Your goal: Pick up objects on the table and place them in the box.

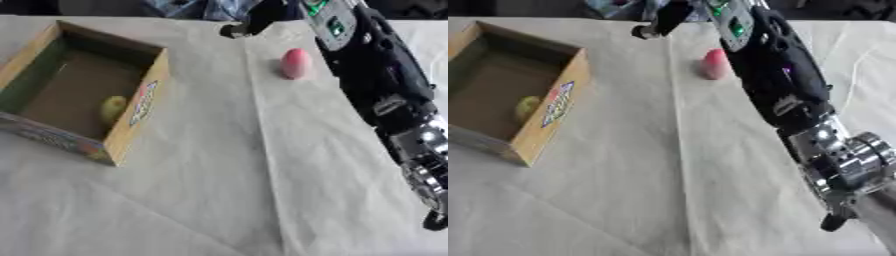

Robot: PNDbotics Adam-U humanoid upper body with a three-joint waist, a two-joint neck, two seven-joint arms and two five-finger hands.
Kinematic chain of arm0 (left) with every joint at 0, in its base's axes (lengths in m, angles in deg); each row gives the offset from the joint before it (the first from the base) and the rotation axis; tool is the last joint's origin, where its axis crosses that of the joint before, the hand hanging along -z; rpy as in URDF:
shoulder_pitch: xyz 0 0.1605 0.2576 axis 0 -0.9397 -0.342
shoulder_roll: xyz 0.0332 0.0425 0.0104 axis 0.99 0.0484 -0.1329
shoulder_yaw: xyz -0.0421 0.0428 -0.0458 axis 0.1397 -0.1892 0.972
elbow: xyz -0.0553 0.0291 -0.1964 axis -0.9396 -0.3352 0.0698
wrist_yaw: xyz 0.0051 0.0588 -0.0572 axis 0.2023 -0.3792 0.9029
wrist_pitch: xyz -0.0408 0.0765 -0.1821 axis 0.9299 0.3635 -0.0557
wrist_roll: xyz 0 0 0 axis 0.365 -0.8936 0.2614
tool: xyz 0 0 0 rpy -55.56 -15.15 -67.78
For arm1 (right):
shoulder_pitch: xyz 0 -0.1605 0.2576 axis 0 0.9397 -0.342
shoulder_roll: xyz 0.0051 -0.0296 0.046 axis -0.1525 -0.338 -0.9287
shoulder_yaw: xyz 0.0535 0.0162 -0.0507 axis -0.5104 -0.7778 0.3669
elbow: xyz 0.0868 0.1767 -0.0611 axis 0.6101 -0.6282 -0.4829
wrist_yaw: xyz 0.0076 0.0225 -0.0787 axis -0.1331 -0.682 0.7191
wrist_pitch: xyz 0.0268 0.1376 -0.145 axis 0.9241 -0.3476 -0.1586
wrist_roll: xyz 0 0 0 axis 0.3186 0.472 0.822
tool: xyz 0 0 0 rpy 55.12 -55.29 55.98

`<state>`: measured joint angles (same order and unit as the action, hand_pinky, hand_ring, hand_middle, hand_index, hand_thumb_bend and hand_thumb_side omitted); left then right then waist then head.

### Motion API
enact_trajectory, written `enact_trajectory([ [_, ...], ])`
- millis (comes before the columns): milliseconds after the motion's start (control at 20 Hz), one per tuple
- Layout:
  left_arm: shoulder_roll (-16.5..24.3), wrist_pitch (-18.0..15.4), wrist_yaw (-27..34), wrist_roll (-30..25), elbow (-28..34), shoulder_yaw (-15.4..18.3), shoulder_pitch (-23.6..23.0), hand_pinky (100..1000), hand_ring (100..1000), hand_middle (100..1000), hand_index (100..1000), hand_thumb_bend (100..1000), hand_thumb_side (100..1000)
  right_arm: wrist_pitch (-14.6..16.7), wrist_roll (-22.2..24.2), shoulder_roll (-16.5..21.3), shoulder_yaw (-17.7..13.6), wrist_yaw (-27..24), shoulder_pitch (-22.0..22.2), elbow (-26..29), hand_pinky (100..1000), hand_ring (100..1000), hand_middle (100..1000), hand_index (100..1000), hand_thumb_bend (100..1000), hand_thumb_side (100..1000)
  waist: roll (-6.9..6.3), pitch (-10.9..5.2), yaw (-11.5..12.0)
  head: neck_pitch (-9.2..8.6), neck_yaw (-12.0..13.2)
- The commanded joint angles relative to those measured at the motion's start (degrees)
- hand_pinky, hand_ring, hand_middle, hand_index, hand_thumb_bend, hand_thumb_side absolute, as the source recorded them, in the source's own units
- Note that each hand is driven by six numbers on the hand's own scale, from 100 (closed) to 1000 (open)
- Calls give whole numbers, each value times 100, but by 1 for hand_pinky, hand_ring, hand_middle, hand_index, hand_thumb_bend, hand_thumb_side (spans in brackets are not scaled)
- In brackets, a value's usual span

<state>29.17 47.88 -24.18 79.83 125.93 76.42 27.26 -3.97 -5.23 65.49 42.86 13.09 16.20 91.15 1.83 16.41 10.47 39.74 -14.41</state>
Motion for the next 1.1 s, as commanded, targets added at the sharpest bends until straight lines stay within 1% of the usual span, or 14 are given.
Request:
enact_trajectory([
  [50, 183, 14, -32, -3, 80, 87, 32, 699, 819, 1000, 793, 382, 1000, 39, 76, 188, -96, 248, -116, -28, 868, 865, 848, 877, 425, 375, -39, -116, -12, -19, -36],
  [250, 177, 21, -32, 3, 80, 95, 8, 699, 818, 1000, 791, 381, 1000, 18, 61, 324, -163, 497, -14, -179, 882, 875, 862, 889, 436, 400, -59, -111, -19, -19, 6],
  [500, 172, 31, -34, 10, 80, 106, -15, 699, 819, 1000, 789, 380, 1000, 14, 76, 401, -296, 706, 42, -458, 885, 876, 857, 907, 446, 398, -105, -94, -25, -48, 61],
  [800, 175, 35, -35, 4, 80, 104, -24, 698, 818, 1000, 786, 382, 1000, 58, 132, 513, -349, 798, 77, -574, 890, 880, 862, 905, 460, 399, -129, -88, -49, -57, 118],
  [1100, 193, 49, -44, 1, 80, 119, -46, 698, 817, 1000, 784, 381, 1000, 76, 287, 696, -387, 759, 170, -664, 890, 888, 864, 913, 445, 410, -111, -102, -65, -46, 183],
])
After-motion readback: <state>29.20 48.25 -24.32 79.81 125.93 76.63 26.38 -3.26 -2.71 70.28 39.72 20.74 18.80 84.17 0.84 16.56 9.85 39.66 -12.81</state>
